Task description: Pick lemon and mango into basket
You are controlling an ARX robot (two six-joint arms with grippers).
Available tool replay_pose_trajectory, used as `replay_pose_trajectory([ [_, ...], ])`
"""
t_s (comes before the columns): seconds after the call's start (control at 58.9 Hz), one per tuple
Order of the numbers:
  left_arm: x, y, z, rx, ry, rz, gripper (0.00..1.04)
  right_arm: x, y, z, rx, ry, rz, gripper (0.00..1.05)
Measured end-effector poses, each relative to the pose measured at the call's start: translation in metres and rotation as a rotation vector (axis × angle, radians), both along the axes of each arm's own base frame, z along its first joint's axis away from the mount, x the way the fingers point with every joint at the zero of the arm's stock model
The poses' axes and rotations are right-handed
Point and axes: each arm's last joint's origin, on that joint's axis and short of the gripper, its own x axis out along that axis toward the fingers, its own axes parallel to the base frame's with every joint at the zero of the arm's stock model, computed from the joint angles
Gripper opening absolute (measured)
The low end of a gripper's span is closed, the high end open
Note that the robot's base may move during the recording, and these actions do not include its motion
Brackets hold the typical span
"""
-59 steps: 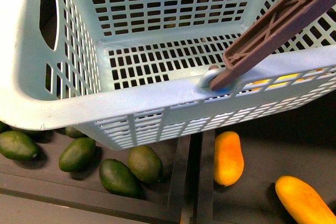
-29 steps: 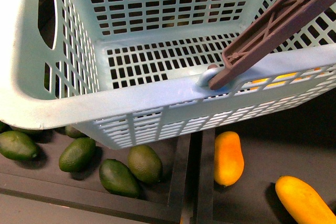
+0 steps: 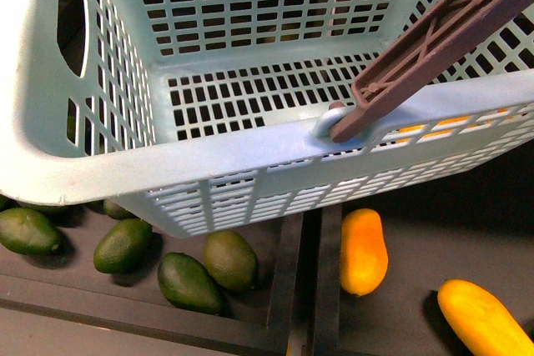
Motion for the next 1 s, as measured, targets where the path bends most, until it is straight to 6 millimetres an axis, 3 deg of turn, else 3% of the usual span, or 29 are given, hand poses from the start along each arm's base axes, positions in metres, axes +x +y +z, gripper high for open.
replay_pose_trajectory([
  [0.068,0.0,0.0,0.0,0.0,0.0,0.0,0.05,0.0,0.001,0.0,-0.008,0.0,-0.002,0.66],
  [0.289,0.0,0.0,0.0,0.0,0.0,0.0,0.05,-0.001,-0.006,0.003,-0.013,-0.006,-0.046,0.97],
  [0.509,0.0,0.0,0.0,0.0,0.003,0.001,0.05,-0.013,-0.027,0.018,-0.012,-0.037,-0.151,0.96],
  [0.696,0.0,0.0,0.0,-0.002,0.004,0.002,0.05,-0.045,-0.053,0.026,-0.022,-0.046,-0.373,0.96],
  [0.849,0.0,0.0,-0.001,-0.001,0.004,0.001,0.05,-0.093,-0.064,0.016,-0.086,-0.26,-0.059,0.7],
  [0.917,0.0,0.0,-0.001,0.0,0.005,0.002,0.05,-0.106,-0.068,0.007,-0.123,-0.282,-0.049,0.58],
  [1.001,0.0,0.0,-0.001,0.0,0.004,0.002,0.05,-0.116,-0.071,-0.013,-0.15,-0.254,-0.052,0.35],
])
